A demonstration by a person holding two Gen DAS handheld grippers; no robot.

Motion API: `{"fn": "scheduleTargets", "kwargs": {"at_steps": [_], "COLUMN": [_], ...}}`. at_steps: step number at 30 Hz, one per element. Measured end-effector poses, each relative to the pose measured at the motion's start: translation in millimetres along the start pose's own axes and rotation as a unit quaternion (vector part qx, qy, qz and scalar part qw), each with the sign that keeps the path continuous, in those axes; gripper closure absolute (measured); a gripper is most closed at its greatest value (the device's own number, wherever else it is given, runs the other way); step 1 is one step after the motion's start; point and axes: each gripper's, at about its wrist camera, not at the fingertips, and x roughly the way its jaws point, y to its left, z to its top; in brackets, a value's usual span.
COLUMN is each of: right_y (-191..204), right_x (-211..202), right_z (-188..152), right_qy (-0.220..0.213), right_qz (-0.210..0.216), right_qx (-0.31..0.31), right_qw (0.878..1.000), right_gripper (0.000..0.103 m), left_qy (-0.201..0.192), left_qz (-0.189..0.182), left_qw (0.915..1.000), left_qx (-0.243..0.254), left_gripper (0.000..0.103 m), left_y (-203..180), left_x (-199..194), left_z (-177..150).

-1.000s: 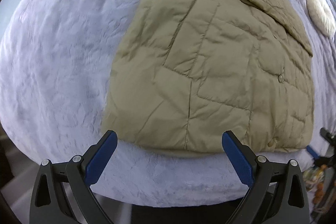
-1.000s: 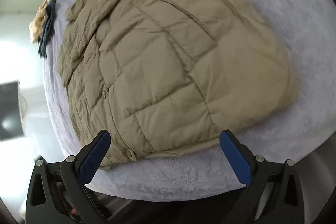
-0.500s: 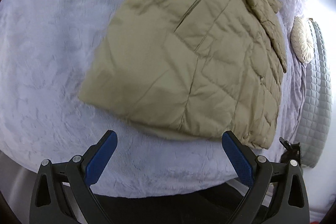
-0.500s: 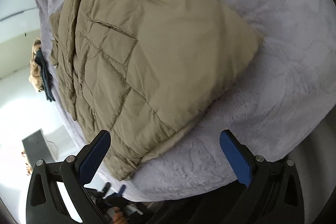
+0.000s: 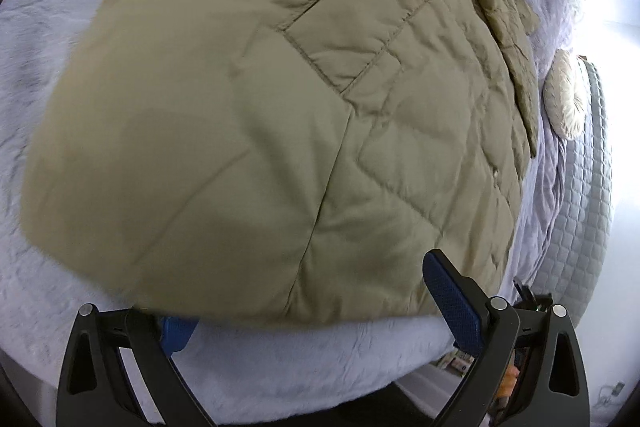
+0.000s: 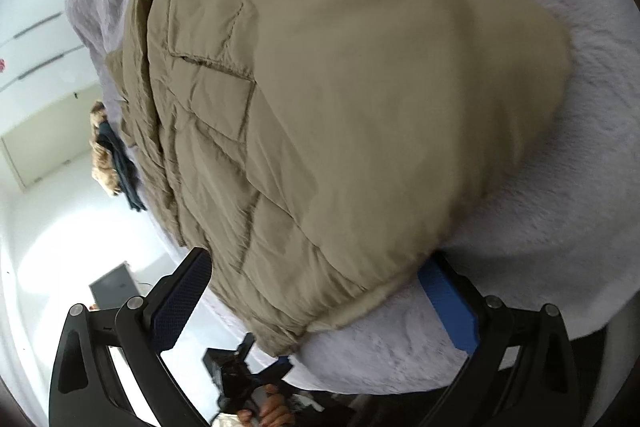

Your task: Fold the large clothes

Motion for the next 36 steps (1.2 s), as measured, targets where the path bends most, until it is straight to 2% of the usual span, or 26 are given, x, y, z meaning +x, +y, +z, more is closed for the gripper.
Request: {"fn": "scheduleTargets", "kwargs": {"at_steps": [3, 4, 5, 6, 7, 9, 11, 12, 18, 23, 29, 32, 36], "right_y": [-1.9, -1.2, -0.2, 0.0, -0.9, -2.7, 2.4, 5.2, 54.9, 125.9, 225.6, 271.5, 327.0], "right_x": [2.2, 2.4, 2.5, 2.9, 4.3, 5.7, 7.0, 5.7, -12.8, -34.0, -36.4, -28.2, -2.9], "right_z": [0.1, -0.3, -0.8, -0.8, -0.2, 1.8, 0.9, 1.0, -2.7, 2.6, 23.6, 41.0, 75.2], "right_qy": [-0.003, -0.002, -0.001, 0.001, 0.006, 0.014, 0.013, 0.012, 0.003, -0.016, -0.029, -0.035, -0.041], "right_qz": [0.027, 0.038, 0.043, 0.042, 0.038, 0.044, 0.024, 0.019, 0.036, 0.054, 0.056, 0.050, 0.030], "right_qx": [0.007, 0.008, 0.009, 0.010, 0.013, 0.017, 0.005, -0.003, -0.082, -0.167, -0.264, -0.299, -0.330], "right_qw": [1.000, 0.999, 0.999, 0.999, 0.999, 0.999, 1.000, 1.000, 0.996, 0.984, 0.962, 0.952, 0.943], "right_gripper": [0.003, 0.007, 0.022, 0.031, 0.044, 0.057, 0.091, 0.092, 0.095, 0.095, 0.095, 0.095, 0.095], "left_qy": [-0.014, -0.020, -0.027, -0.029, -0.029, -0.034, -0.040, -0.048, -0.099, -0.147, -0.193, -0.208, -0.221], "left_qz": [-0.003, -0.006, -0.014, -0.017, -0.017, -0.026, -0.031, -0.033, -0.059, -0.059, -0.051, -0.044, -0.007], "left_qw": [0.9999, 0.9998, 0.9995, 0.9994, 0.9994, 0.9990, 0.9983, 0.9976, 0.9899, 0.9800, 0.9623, 0.9562, 0.9457], "left_qx": [-0.003, -0.004, -0.004, -0.001, 0.002, 0.017, 0.029, 0.038, 0.083, 0.121, 0.185, 0.201, 0.238], "left_gripper": [0.003, 0.003, 0.015, 0.033, 0.041, 0.080, 0.084, 0.090, 0.090, 0.090, 0.090, 0.090, 0.090], "left_y": [-5.9, -7.4, -9.1, -11.1, -12.6, -16.0, -20.1, -24.3, -68.1, -112.4, -173.5, -201.1, -237.9], "left_x": [1.2, 0.5, -2.0, -3.7, -3.8, -8.1, -15.1, -20.7, -67.8, -100.6, -127.7, -133.2, -130.0], "left_z": [2.3, 2.3, 2.2, 2.9, 4.9, 8.7, 12.8, 13.8, 26.1, 51.5, 107.1, 137.4, 181.4]}}
